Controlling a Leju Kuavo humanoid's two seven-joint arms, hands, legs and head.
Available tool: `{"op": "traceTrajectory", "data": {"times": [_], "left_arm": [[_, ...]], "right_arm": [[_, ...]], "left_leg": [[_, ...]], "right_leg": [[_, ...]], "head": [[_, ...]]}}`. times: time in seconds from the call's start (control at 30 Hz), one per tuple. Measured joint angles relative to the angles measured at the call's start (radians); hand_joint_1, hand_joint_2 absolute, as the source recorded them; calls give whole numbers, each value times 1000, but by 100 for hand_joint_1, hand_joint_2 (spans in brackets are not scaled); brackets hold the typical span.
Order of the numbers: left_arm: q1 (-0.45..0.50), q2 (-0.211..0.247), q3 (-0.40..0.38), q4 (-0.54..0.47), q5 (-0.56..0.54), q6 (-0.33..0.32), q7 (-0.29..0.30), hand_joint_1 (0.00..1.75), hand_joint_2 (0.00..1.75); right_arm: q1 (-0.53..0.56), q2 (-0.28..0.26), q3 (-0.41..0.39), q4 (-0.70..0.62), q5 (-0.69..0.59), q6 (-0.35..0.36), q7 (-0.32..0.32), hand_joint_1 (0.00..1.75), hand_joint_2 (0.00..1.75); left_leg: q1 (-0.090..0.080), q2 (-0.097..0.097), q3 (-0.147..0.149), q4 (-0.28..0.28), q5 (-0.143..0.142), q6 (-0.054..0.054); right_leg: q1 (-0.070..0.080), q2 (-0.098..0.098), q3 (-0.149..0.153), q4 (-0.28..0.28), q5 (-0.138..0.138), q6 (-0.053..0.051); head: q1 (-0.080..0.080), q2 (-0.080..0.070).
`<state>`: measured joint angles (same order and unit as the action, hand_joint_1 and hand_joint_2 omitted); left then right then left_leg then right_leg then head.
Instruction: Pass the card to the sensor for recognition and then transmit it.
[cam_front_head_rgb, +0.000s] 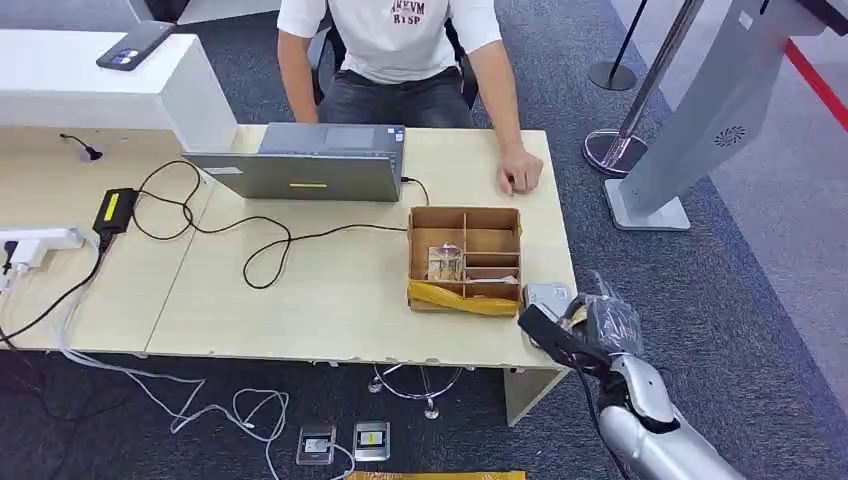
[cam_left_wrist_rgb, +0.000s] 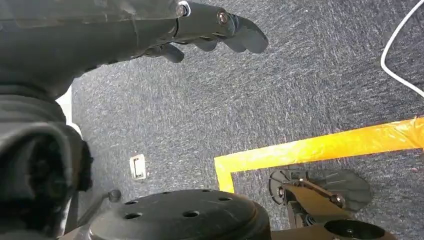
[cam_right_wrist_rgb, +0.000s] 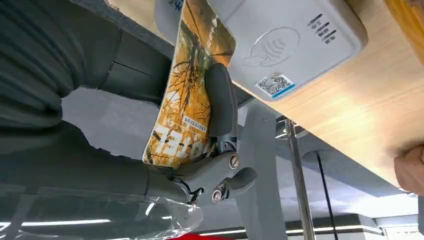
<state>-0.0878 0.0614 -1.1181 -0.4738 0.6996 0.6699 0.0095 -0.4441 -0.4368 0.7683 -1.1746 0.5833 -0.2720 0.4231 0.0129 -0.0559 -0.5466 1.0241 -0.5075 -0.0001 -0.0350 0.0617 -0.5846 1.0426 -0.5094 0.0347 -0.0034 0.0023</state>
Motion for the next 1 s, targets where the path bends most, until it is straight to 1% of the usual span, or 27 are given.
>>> {"op": "traceTrajectory", "data": {"times": [0.2,0.33,0.5,0.73,0.87,1.0], "left_arm": [[-5,2,-3,0,-1,0,0,0,0],[-13,4,-19,0,-2,0,0,0,0],[-16,6,-21,0,-1,0,-1,0,0],[-18,7,-26,0,0,0,-3,0,0],[-26,9,-38,0,-12,0,1,0,0],[-37,10,-47,0,-32,-1,17,0,0]], "right_arm": [[-21,-4,-25,-3,3,6,16,175,175],[-66,-14,-42,-13,3,-1,26,175,175],[-150,-22,-60,-29,-22,-26,25,175,175],[-294,-27,-66,-34,-34,-23,31,175,175],[-374,-26,-52,-31,-30,12,43,175,175],[-459,-14,-23,-6,25,77,49,175,175]], "left_leg": [[0,0,0,0,0,0],[0,0,0,0,0,0],[0,0,-1,0,1,-1],[0,0,-1,0,1,-1],[0,0,-2,0,1,-1],[0,0,-3,0,1,-1]], "right_leg": [[0,0,0,0,0,0],[0,0,0,0,0,0],[0,1,0,0,1,0],[0,0,-1,0,1,0],[0,0,-1,0,1,0],[0,0,-2,0,1,0]], "head": [[0,0],[0,0],[0,0],[0,0],[0,0],[0,0]]}}
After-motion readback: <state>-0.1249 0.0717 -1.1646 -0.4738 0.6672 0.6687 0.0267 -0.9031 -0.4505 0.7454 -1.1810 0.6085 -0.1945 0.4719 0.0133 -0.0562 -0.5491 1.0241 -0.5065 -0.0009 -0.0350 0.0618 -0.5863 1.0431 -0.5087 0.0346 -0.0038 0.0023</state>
